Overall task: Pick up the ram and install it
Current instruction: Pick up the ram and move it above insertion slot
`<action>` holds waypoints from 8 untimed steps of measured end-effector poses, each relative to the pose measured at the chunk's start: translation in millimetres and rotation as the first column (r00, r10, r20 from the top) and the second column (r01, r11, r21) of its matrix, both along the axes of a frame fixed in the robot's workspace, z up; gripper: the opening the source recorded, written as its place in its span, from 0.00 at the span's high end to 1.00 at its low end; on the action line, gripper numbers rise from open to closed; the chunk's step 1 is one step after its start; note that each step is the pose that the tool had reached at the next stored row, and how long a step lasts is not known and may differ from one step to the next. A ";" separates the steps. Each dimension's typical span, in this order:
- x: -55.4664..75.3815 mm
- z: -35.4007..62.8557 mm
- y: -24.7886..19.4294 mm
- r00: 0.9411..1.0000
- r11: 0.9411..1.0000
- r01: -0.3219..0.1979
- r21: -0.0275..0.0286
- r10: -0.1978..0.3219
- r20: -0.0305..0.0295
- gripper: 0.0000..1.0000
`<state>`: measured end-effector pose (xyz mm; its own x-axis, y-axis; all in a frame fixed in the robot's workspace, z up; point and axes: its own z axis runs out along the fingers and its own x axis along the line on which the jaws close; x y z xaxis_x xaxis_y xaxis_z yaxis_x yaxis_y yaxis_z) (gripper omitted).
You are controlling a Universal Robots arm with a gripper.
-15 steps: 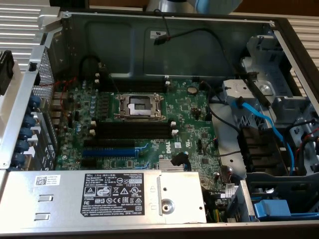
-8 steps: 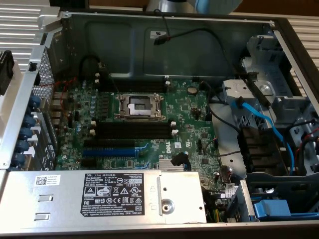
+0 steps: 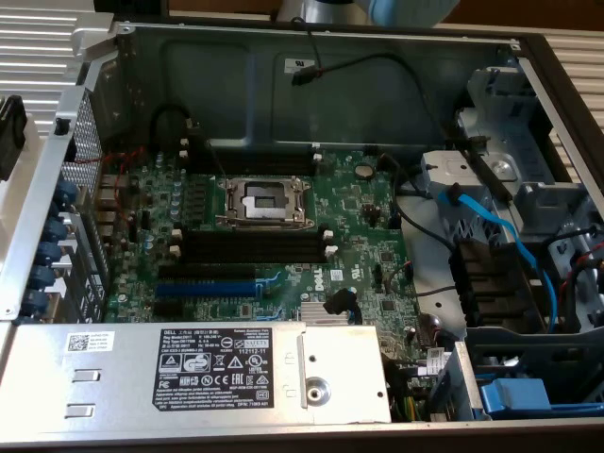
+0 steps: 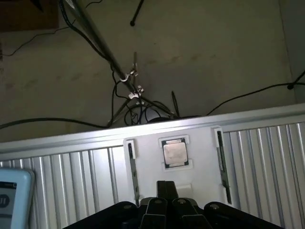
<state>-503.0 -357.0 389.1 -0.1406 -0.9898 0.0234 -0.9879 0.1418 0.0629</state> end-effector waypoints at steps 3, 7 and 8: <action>0.0 -1.2 0.0 1.000 1.000 -0.020 -0.014 0.020 0.000 0.90; 0.0 -1.9 -0.2 0.999 0.999 -0.048 -0.017 0.048 0.003 0.90; 0.0 -2.2 -0.3 0.998 0.998 -0.055 -0.018 0.056 0.006 0.90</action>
<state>-503.0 -357.3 386.9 -0.0856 -0.9955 0.0402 -0.9946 0.0877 0.0549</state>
